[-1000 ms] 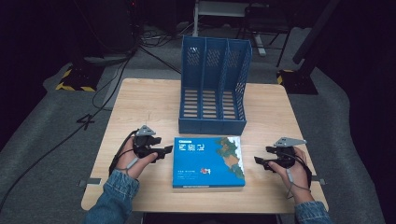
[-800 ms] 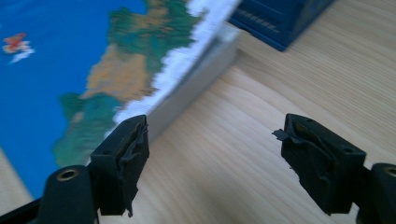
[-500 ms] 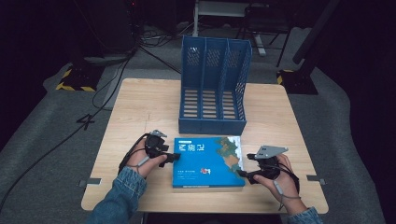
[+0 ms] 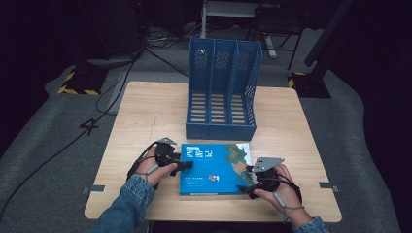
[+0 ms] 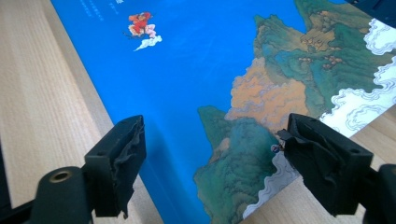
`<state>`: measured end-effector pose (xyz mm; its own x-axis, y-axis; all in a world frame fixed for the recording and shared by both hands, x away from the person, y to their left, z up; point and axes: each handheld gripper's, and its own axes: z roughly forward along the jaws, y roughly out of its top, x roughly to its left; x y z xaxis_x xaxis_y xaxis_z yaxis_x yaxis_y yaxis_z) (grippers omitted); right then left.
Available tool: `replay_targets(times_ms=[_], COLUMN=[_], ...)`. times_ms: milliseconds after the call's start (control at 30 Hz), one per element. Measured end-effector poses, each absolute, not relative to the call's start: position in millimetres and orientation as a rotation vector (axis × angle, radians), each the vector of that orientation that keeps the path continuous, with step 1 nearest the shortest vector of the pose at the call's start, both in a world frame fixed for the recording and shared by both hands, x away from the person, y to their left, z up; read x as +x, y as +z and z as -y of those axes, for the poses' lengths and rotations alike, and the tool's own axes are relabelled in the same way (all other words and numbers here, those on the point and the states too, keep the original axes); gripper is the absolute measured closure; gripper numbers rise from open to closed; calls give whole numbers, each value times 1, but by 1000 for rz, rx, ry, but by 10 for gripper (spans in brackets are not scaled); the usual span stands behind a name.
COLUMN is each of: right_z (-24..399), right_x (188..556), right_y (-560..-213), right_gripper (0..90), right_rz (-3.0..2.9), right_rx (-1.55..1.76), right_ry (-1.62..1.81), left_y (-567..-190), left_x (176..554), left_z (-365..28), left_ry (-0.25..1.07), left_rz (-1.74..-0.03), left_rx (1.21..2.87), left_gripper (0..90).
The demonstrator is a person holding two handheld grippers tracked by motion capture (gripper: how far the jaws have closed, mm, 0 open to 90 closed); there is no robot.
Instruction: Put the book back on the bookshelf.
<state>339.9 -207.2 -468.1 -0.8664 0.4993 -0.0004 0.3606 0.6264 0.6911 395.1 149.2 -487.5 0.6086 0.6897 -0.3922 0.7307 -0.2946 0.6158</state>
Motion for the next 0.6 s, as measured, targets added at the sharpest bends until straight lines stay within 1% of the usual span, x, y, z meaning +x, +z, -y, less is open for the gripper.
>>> replay_targets(times_ms=[133,267,500,600], right_z=[206,207,207,208], right_x=[340,340,340,340], right_y=[-469,-471,-472,-473], right_gripper=[217,217,216,216], right_rz=[-2641,-2628,-2615,-2611], right_rx=[712,724,726,728], right_ry=[1060,1082,1101,1105], left_y=[-486,-482,-467,-461], left_x=[393,391,387,384], left_z=[-148,-148,-153,-152], left_ry=[-41,4,64,84], left_rz=[-1109,-1057,-986,-946], left_rx=[2046,2078,2092,2095], left_gripper=[269,289,445,479])
